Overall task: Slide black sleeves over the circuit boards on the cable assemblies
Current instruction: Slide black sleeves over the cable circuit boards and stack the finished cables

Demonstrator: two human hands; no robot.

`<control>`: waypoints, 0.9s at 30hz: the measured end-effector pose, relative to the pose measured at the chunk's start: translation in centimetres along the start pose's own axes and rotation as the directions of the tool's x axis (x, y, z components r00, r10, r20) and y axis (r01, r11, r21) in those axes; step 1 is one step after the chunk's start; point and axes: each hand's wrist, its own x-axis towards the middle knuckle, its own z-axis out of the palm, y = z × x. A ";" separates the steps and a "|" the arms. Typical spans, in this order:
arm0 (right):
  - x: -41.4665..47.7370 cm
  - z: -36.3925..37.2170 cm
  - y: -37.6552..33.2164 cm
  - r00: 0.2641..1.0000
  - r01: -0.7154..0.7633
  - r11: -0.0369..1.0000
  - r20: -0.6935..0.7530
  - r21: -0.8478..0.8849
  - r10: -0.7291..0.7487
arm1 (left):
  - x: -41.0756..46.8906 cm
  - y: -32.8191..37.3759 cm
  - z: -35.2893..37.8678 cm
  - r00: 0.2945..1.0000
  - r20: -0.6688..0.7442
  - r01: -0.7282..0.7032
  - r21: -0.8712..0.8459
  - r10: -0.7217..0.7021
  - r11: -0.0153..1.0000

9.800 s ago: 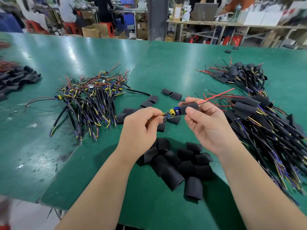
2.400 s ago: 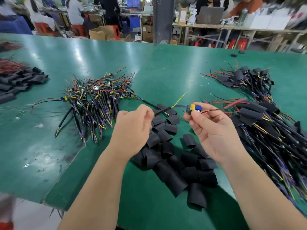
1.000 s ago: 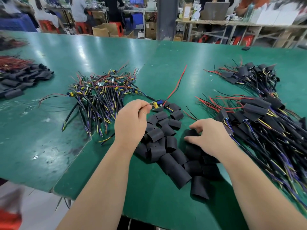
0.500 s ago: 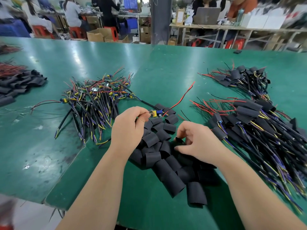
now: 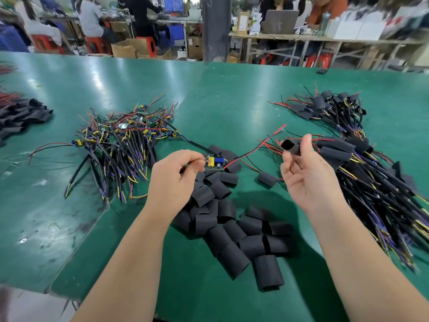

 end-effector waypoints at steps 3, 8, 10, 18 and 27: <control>0.3 -0.4 -0.2 0.995 -0.009 0.997 -0.102 0.074 0.017 | -0.1 0.2 0.1 0.999 0.031 -0.016 -0.044 0.018 0.999; 0.2 0.1 -0.4 0.984 -0.135 0.974 -0.087 0.183 0.152 | -0.2 0.6 0.3 0.997 0.064 -0.032 -0.073 0.037 0.997; 0.0 0.3 -0.4 0.983 -0.165 0.961 -0.040 0.221 0.178 | -0.2 0.6 0.3 0.997 0.072 -0.028 -0.073 0.033 0.997; -0.3 0.7 -0.7 0.987 -0.159 0.956 0.006 0.247 0.162 | -0.2 0.3 0.3 0.993 0.109 -0.037 -0.041 0.041 0.998; -0.1 0.2 -1.1 0.993 -0.094 0.978 -0.057 0.187 0.107 | -0.3 0.1 0.4 0.983 0.157 -0.101 0.019 0.097 0.995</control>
